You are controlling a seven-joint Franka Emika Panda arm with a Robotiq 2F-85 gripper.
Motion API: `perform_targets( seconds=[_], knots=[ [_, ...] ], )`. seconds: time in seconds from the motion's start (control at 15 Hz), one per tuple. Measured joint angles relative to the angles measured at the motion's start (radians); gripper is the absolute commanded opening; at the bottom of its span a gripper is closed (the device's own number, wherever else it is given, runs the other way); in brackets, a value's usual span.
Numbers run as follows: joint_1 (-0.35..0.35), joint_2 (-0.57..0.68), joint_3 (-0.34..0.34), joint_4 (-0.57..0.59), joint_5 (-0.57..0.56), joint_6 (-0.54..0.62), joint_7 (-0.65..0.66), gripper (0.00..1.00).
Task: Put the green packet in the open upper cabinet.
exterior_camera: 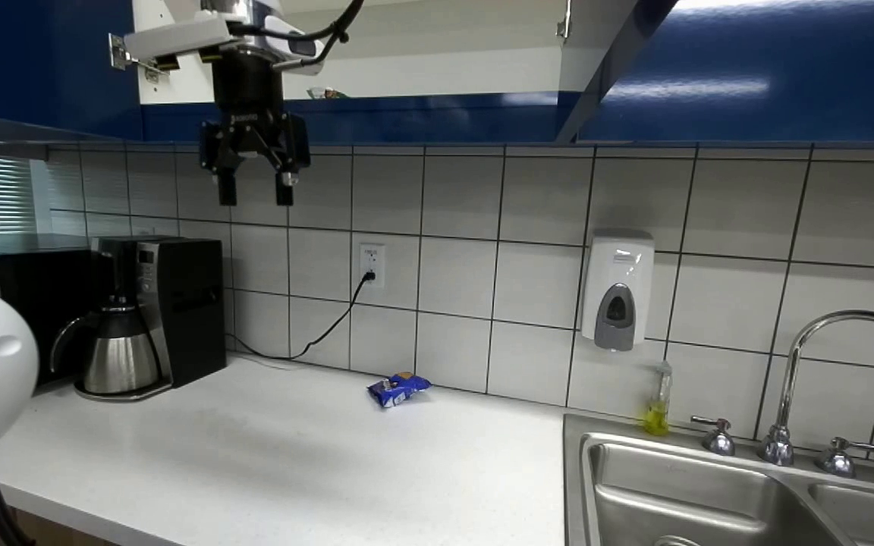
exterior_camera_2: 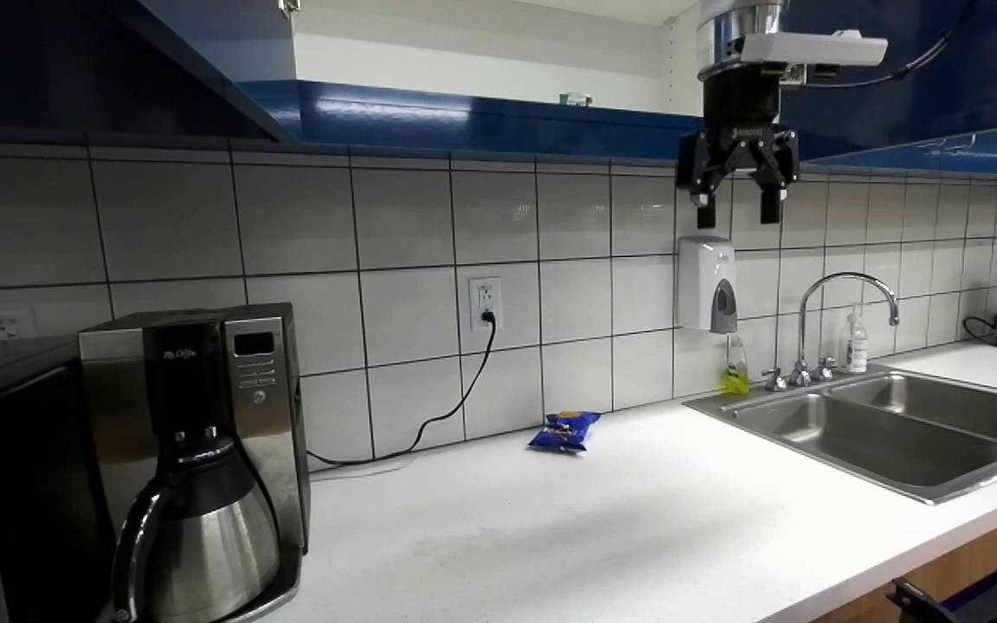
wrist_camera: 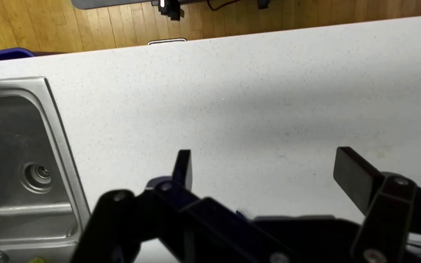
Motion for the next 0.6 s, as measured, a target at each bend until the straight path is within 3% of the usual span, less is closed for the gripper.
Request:
perform_targets(
  seconds=[0.33, 0.6],
  knots=[
    [0.016, 0.005, 0.034, -0.137, 0.001, 0.048, 0.002, 1.00],
    [0.016, 0.017, 0.044, -0.179, 0.001, 0.064, 0.006, 1.00]
  ],
)
